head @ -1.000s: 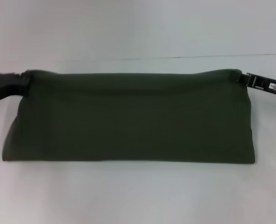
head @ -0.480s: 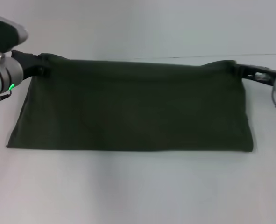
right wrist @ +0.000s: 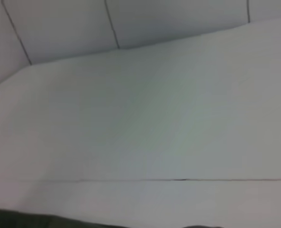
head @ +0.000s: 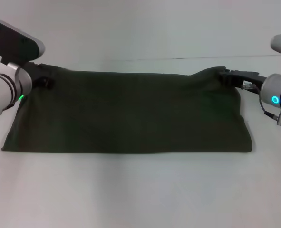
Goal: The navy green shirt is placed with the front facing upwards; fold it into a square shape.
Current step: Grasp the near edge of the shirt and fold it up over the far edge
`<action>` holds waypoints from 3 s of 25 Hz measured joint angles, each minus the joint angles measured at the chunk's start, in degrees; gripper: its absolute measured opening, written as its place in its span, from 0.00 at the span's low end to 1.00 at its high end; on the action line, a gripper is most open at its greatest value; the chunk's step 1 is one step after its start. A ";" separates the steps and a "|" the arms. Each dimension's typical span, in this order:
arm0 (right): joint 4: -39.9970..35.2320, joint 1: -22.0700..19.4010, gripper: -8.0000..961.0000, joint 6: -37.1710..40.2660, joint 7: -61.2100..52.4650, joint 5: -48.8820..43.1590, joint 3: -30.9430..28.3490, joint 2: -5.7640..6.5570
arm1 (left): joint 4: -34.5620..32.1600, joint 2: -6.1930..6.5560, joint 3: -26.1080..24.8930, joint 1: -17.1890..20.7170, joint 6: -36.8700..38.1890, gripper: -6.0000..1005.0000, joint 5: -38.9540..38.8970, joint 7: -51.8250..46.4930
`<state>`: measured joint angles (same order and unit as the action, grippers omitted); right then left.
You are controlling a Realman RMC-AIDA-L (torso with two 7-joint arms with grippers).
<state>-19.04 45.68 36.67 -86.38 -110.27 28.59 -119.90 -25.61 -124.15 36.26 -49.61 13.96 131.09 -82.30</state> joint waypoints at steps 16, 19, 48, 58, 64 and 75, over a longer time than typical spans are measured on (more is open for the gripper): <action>-0.83 -1.70 0.60 0.56 0.09 0.43 1.82 0.25 | -2.13 0.14 0.02 2.13 -0.24 0.65 -7.86 0.07; -2.13 -2.74 0.70 1.54 0.06 0.56 1.82 0.26 | -3.47 0.22 0.02 3.35 -0.26 0.77 -9.91 0.07; -7.41 -16.99 0.97 30.60 7.56 17.11 3.85 0.55 | -8.84 3.18 -3.23 17.09 35.85 0.71 -44.47 10.63; -9.26 -19.27 0.96 37.48 9.22 11.83 6.27 0.29 | -18.32 8.53 -15.50 18.68 59.90 0.71 -6.22 -10.13; -8.55 -19.56 0.96 37.86 9.22 11.67 6.31 0.09 | -21.91 9.19 -14.90 17.17 63.19 0.71 10.73 -21.19; -7.92 -19.52 0.96 37.92 9.22 11.57 6.31 0.00 | -21.84 8.75 -13.55 16.91 60.34 0.70 16.98 -25.61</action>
<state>-26.97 26.16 74.59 -77.17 -98.70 34.89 -119.90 -47.45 -115.40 22.70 -32.70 74.29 148.07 -107.91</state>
